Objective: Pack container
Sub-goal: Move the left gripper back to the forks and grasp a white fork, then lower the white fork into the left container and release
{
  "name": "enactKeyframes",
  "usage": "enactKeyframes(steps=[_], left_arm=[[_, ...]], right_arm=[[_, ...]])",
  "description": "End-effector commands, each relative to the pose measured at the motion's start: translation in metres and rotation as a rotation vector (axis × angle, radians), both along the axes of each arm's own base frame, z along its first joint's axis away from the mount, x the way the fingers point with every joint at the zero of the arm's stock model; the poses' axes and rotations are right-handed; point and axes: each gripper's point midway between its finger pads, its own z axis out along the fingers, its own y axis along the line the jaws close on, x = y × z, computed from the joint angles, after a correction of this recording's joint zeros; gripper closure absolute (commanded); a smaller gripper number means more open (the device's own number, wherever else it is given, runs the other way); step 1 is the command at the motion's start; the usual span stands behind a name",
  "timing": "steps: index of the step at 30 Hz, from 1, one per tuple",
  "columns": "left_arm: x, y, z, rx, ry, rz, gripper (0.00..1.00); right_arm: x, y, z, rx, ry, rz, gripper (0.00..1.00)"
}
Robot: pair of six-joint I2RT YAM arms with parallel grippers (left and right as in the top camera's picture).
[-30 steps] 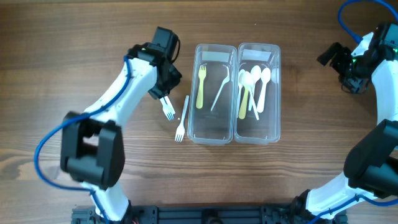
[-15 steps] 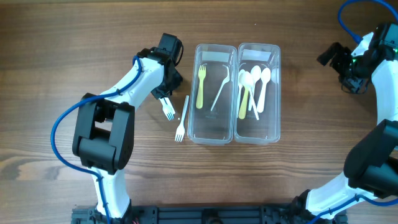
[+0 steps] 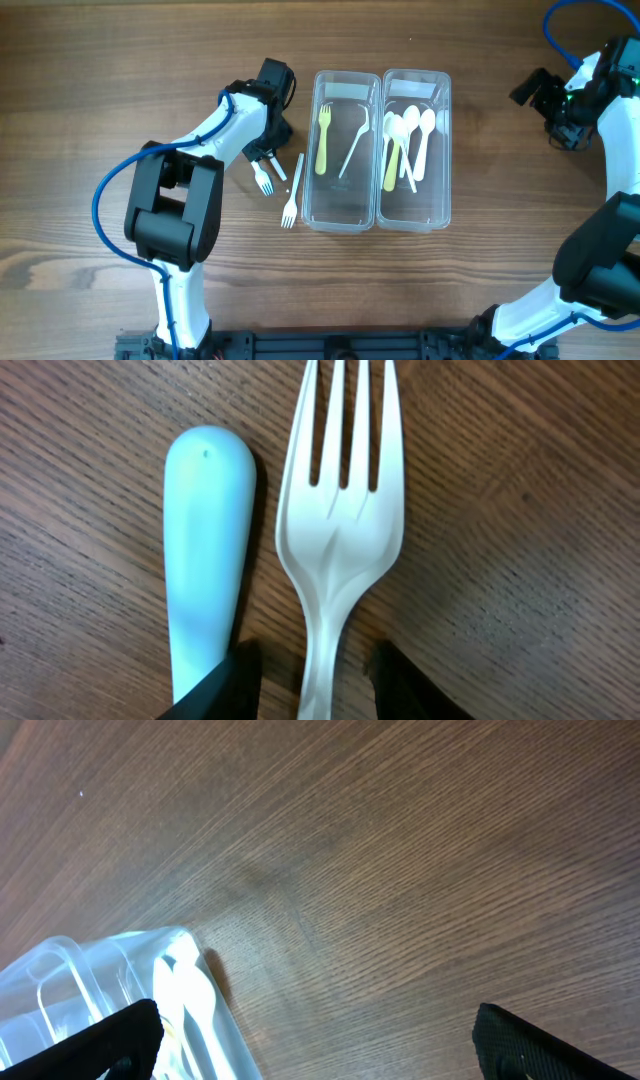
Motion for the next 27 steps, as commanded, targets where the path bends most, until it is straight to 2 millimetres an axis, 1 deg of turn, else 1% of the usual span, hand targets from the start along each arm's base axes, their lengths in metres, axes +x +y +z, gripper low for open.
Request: enactKeyframes(steps=[1, 2, 4, 5, 6, 8, 9, 11, 13, 14, 15, 17, 18, 19, 20, 21, 23, 24, 25, 27], left_arm=[[-0.007, 0.008, -0.015, 0.029, 0.042, -0.004, 0.64], [-0.007, 0.008, -0.015, 0.028, 0.042, -0.004, 0.67], [-0.007, 0.006, -0.015, 0.021, 0.044, -0.005, 0.82], [-0.008, 0.004, -0.015, 0.005, 0.049, -0.006, 0.91], [-0.010, 0.003, -0.014, -0.006, 0.058, -0.007, 0.96], [-0.011, 0.003, -0.008, -0.003, 0.065, -0.016, 0.96], [-0.009, 0.001, 0.000, -0.006, 0.063, -0.061, 0.96], [0.007, -0.006, 0.034, -0.017, 0.018, -0.181, 0.96], [0.026, -0.013, 0.084, -0.020, -0.068, -0.273, 0.96], [0.034, -0.019, 0.114, -0.020, -0.122, -0.326, 0.96], [0.038, -0.026, 0.138, -0.021, -0.169, -0.375, 0.96], [0.041, -0.043, 0.175, -0.014, -0.255, -0.484, 0.96], [0.040, -0.055, 0.189, -0.007, -0.298, -0.553, 0.96], [0.037, -0.065, 0.198, 0.000, -0.325, -0.611, 0.96], [0.034, -0.077, 0.202, 0.010, -0.340, -0.678, 0.96], [0.029, -0.087, 0.202, 0.015, -0.341, -0.723, 0.96], [0.022, -0.102, 0.193, 0.011, -0.319, -0.762, 0.96], [0.017, -0.112, 0.184, 0.004, -0.298, -0.787, 0.96], [0.007, -0.129, 0.171, -0.019, -0.260, -0.848, 0.96], [-0.005, -0.149, 0.154, -0.048, -0.215, -0.944, 0.96]], right_arm=[[0.000, 0.004, -0.003, 0.013, 0.005, 0.010, 0.00], [0.000, 0.004, -0.003, 0.013, 0.004, 0.009, 0.00], [0.000, 0.004, -0.003, 0.013, 0.004, 0.010, 0.00], [0.000, 0.004, -0.003, 0.013, 0.004, 0.010, 0.00], [0.000, 0.004, -0.003, 0.014, 0.005, 0.009, 0.00], [0.000, 0.004, -0.003, 0.013, 0.004, 0.009, 0.00], [0.000, 0.004, -0.003, 0.013, 0.004, 0.010, 0.00], [0.000, 0.004, -0.003, 0.013, 0.003, 0.009, 0.00], [0.001, 0.003, -0.002, 0.012, 0.001, 0.009, 0.00], [0.001, 0.003, -0.002, 0.012, 0.000, 0.009, 0.00], [0.001, 0.003, -0.002, 0.012, 0.001, 0.009, 0.00], [0.001, 0.003, -0.002, 0.012, 0.000, 0.010, 0.00], [0.001, 0.003, -0.002, 0.012, 0.000, 0.010, 0.00], [0.001, 0.003, -0.002, 0.012, 0.000, 0.010, 0.00], [0.001, 0.003, -0.002, 0.012, 0.000, 0.010, 0.00], [0.001, 0.003, -0.002, 0.012, 0.000, 0.009, 0.00], [0.001, 0.003, -0.002, 0.012, 0.000, 0.009, 0.00], [0.001, 0.003, -0.002, 0.012, 0.000, 0.010, 0.00], [0.001, 0.003, -0.002, 0.012, 0.000, 0.009, 0.00], [0.001, 0.003, -0.002, 0.012, 0.000, 0.009, 0.01]])
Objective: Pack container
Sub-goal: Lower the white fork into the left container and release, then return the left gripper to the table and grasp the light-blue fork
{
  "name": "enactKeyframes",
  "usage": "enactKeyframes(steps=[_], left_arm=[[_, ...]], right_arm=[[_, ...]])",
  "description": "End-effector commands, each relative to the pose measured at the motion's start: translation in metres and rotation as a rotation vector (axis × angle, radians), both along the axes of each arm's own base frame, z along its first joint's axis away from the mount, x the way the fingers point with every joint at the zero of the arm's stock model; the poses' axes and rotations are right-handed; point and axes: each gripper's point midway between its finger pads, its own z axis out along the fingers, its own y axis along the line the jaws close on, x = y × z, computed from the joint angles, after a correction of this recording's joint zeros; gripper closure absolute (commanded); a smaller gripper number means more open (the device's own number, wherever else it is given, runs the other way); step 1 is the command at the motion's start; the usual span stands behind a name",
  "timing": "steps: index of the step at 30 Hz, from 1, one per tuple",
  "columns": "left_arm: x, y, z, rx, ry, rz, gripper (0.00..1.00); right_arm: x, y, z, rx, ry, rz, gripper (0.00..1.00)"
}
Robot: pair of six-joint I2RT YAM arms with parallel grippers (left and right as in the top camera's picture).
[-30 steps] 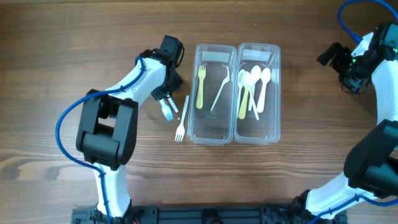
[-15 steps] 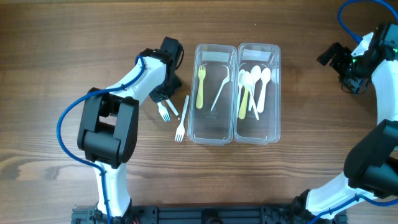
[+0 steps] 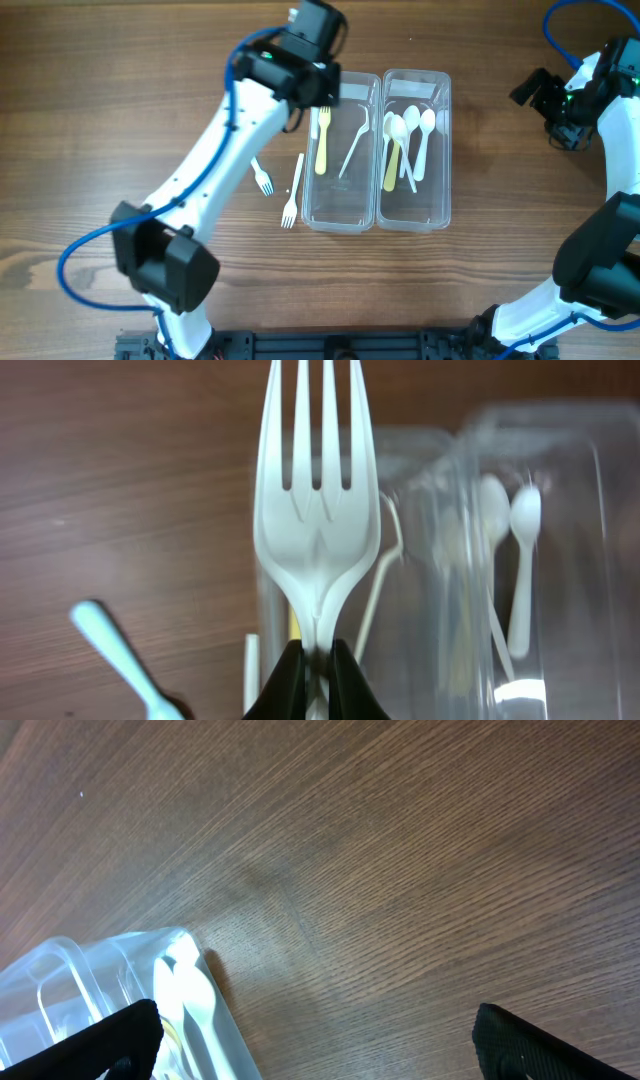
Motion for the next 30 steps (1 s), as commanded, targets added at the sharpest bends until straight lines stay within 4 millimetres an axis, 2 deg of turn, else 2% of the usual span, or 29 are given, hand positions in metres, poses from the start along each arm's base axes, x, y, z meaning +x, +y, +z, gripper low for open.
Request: enactKeyframes(steps=[1, 4, 5, 7, 8, 10, 13, 15, 17, 18, 20, 23, 25, 27, 30], left_arm=[[-0.024, -0.035, -0.053, 0.058, 0.121, -0.203, 0.96], [-0.028, -0.043, -0.077, 0.091, 0.161, -0.224, 0.96], [-0.028, -0.043, -0.081, 0.096, 0.169, -0.224, 0.92], [-0.025, -0.039, -0.083, 0.105, 0.169, -0.214, 0.82], [-0.021, -0.034, -0.081, 0.118, 0.154, -0.199, 0.68], [-0.016, -0.027, -0.064, 0.111, 0.123, -0.179, 0.64], [-0.008, -0.015, -0.026, 0.071, 0.059, -0.144, 0.41], [-0.002, 0.005, 0.000, 0.044, 0.016, -0.056, 0.36], [0.002, 0.042, 0.007, 0.042, 0.032, 0.137, 0.37], [0.000, 0.070, 0.001, 0.053, 0.082, 0.272, 0.37], [-0.008, 0.099, -0.017, 0.059, 0.175, 0.419, 0.36], [-0.025, 0.141, -0.067, 0.078, 0.330, 0.662, 0.36], [-0.037, 0.153, -0.105, 0.054, 0.415, 0.783, 0.36], [-0.042, 0.156, -0.130, 0.031, 0.440, 0.800, 0.38], [-0.047, 0.161, -0.155, 0.042, 0.427, 0.816, 0.44]], right_arm=[[0.001, 0.003, -0.002, 0.012, 0.001, 0.009, 0.00], [0.001, 0.003, -0.002, 0.012, 0.001, 0.010, 0.00], [0.001, 0.003, -0.002, 0.012, 0.001, 0.010, 0.00], [0.001, 0.003, -0.002, 0.012, 0.000, 0.009, 0.00], [0.001, 0.003, -0.002, 0.011, -0.001, 0.009, 0.00], [0.002, 0.003, -0.002, 0.011, -0.002, 0.010, 0.00], [0.001, 0.003, -0.002, 0.011, -0.002, 0.010, 0.00], [0.001, 0.003, -0.002, 0.011, -0.002, 0.010, 0.01], [0.001, 0.003, -0.002, 0.011, -0.002, 0.010, 0.00], [0.002, 0.003, -0.002, 0.011, -0.002, 0.010, 0.00], [0.002, 0.003, -0.002, 0.011, -0.002, 0.009, 0.00], [0.002, 0.003, -0.002, 0.010, -0.003, 0.009, 0.00], [0.002, 0.003, -0.002, 0.009, -0.006, 0.010, 0.00], [0.002, 0.003, -0.002, 0.010, -0.006, 0.009, 0.00], [0.002, 0.003, -0.002, 0.010, -0.006, 0.009, 0.00]])
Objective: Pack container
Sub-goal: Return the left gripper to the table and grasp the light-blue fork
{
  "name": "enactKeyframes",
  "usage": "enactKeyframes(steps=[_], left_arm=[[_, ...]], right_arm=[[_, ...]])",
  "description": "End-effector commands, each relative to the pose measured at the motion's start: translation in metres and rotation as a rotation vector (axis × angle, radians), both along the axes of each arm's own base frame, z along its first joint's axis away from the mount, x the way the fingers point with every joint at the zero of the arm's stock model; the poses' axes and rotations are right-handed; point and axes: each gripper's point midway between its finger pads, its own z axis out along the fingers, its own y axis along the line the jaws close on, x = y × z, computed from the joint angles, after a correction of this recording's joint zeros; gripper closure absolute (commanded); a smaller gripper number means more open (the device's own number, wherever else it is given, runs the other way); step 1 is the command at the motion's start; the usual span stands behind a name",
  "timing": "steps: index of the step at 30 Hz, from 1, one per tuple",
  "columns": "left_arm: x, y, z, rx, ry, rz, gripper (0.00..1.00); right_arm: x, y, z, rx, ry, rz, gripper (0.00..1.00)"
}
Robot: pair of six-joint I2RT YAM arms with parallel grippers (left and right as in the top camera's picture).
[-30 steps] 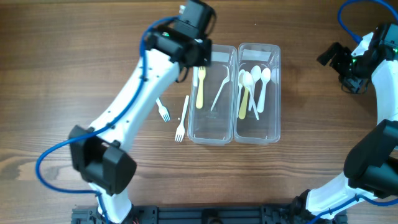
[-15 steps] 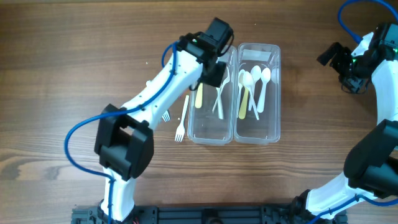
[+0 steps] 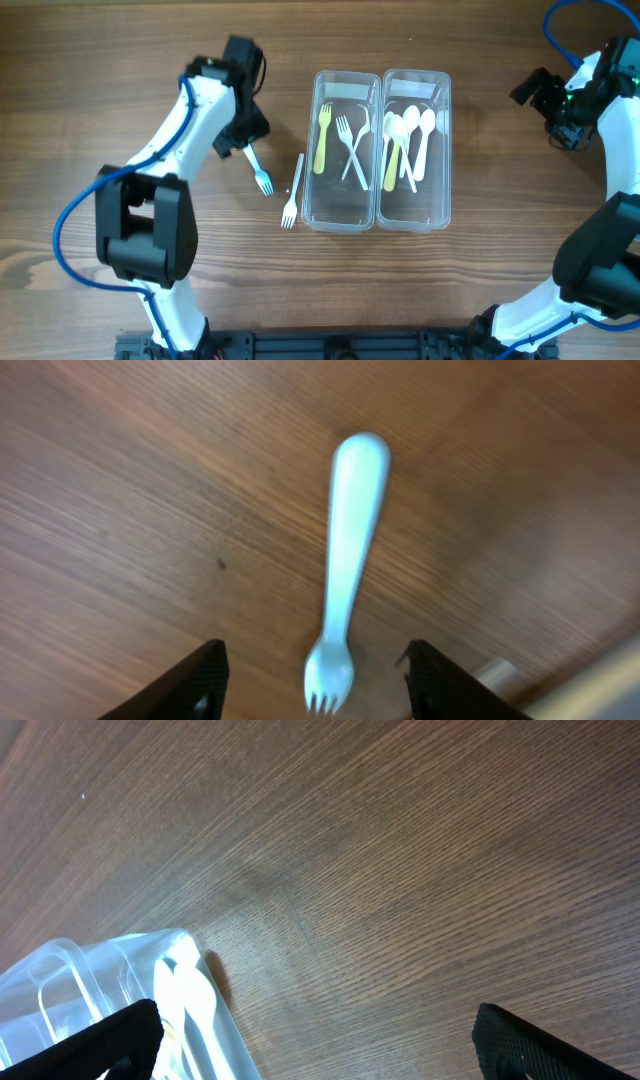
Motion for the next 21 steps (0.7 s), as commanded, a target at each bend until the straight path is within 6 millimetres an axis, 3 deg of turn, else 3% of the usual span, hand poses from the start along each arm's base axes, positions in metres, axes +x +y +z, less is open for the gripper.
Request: enactKeyframes(steps=[1, 6, 10, 17, 21], left_arm=[[-0.013, 0.001, -0.027, -0.010, 0.014, 0.107, 0.46], [-0.027, 0.005, -0.049, -0.006, 0.032, 0.140, 0.61], [-0.020, 0.002, -0.049, -0.013, 0.007, 0.120, 0.62], [-0.018, 0.000, -0.052, -0.018, 0.004, 0.105, 0.41], [-0.010, -0.005, -0.051, -0.039, -0.020, 0.042, 0.42]], right_arm=[[0.001, 0.003, -0.002, 0.011, -0.001, 0.010, 0.00], [0.001, 0.003, -0.002, 0.012, -0.001, 0.009, 0.01], [0.001, 0.003, -0.002, 0.012, -0.001, 0.009, 0.00], [0.000, 0.004, -0.003, 0.013, 0.003, 0.009, 0.00], [0.000, 0.004, -0.003, 0.013, 0.003, 0.009, 0.00]])
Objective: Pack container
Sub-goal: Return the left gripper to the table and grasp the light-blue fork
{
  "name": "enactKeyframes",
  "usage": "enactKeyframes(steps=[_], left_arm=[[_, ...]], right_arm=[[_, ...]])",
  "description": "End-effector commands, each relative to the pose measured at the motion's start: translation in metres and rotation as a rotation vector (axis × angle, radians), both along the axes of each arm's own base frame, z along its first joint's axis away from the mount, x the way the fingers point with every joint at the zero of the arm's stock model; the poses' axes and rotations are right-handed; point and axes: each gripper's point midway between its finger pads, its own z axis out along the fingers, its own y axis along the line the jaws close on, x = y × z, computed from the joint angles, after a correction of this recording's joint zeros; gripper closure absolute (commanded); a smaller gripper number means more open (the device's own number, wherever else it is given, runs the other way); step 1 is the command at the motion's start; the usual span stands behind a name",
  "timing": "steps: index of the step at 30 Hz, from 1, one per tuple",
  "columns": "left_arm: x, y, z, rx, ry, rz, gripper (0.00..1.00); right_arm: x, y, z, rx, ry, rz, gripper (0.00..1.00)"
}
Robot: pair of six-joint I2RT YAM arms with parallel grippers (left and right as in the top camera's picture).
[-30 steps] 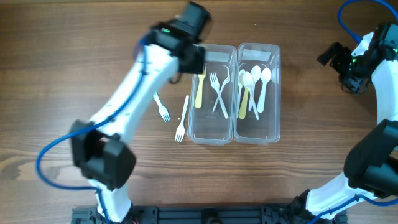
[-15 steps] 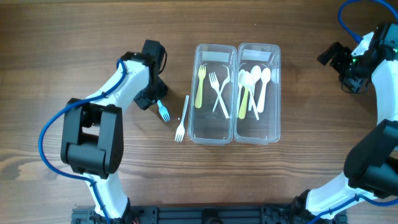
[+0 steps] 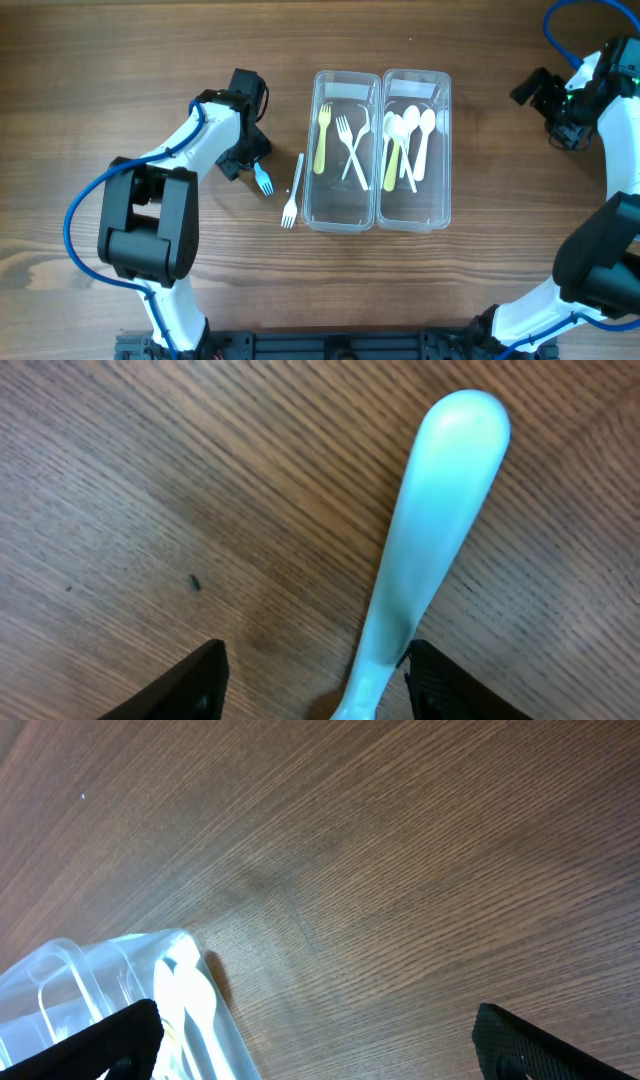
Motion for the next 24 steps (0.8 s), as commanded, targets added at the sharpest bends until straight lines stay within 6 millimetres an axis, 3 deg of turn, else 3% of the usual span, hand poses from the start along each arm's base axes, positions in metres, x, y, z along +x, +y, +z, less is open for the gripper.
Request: enactKeyframes(steps=[1, 8, 14, 16, 18, 19, 24], left_arm=[[0.006, -0.010, -0.002, -0.034, -0.018, -0.094, 0.43], [0.007, -0.015, -0.012, -0.003, -0.015, -0.137, 0.50], [0.003, -0.014, -0.024, 0.007, 0.016, -0.138, 0.64], [0.003, -0.014, -0.024, 0.007, 0.016, -0.138, 0.72], [0.001, -0.013, -0.024, 0.008, 0.024, -0.138, 0.94], [0.001, -0.013, -0.024, 0.009, 0.026, -0.138, 0.96], [0.002, -0.014, -0.017, 0.008, 0.032, -0.195, 0.96]], right_arm=[[0.001, 0.004, -0.003, 0.013, 0.002, 0.009, 0.00], [0.001, 0.004, -0.003, 0.013, 0.002, 0.009, 0.00], [0.001, 0.004, -0.003, 0.012, 0.002, 0.010, 0.00], [0.000, 0.004, -0.003, 0.012, 0.003, 0.010, 0.00], [0.000, 0.004, -0.003, 0.013, 0.003, 0.010, 0.00], [0.000, 0.004, -0.003, 0.013, 0.003, 0.010, 0.00], [0.001, 0.003, -0.003, 0.012, 0.002, 0.009, 0.00]])
